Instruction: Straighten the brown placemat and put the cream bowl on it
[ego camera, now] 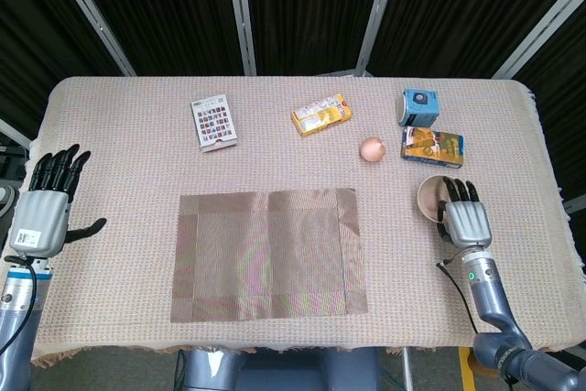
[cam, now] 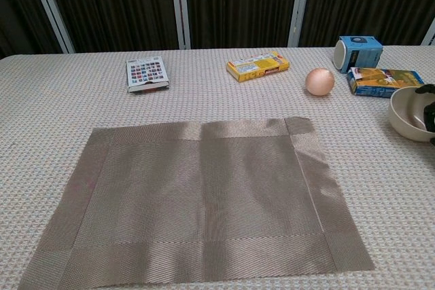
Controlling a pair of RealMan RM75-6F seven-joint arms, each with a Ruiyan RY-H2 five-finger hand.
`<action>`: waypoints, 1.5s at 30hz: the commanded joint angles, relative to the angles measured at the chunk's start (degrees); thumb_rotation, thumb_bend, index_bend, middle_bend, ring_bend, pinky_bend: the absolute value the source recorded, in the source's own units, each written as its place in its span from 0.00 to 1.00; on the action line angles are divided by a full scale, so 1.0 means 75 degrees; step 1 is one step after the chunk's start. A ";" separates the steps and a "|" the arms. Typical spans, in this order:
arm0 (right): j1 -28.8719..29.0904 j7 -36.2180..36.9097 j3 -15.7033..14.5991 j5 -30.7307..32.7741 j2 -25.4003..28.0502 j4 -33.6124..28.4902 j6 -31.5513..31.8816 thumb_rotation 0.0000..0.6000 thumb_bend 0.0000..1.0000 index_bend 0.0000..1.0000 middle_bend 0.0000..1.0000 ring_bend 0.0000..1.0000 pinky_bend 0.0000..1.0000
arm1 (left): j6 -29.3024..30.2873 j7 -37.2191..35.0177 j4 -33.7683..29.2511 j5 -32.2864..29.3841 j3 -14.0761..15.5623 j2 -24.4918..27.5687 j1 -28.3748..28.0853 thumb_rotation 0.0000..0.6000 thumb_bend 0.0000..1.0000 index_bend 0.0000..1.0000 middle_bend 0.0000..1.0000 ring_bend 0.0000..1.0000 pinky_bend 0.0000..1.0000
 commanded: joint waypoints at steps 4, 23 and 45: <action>0.0013 0.0501 -0.0025 -0.0514 -0.0079 0.0013 0.0612 1.00 0.44 0.80 0.07 0.00 0.00 | -0.0049 -0.0061 0.0006 0.0011 -0.0019 0.0020 0.0010 1.00 0.00 0.00 0.00 0.00 0.00; 0.1596 0.1500 -0.0570 -0.3116 0.1500 -0.3044 0.0065 1.00 0.44 0.80 0.14 0.00 0.00 | -0.0167 -0.0325 -0.0069 0.0079 -0.0091 0.0162 0.0096 1.00 0.00 0.00 0.00 0.00 0.00; 0.2932 0.1647 -0.0990 -0.4207 -0.0280 -0.1852 -0.0529 1.00 0.41 0.74 0.16 0.00 0.00 | -0.0265 -0.0376 -0.0016 -0.0047 -0.0185 0.0183 0.0165 1.00 0.00 0.00 0.00 0.00 0.00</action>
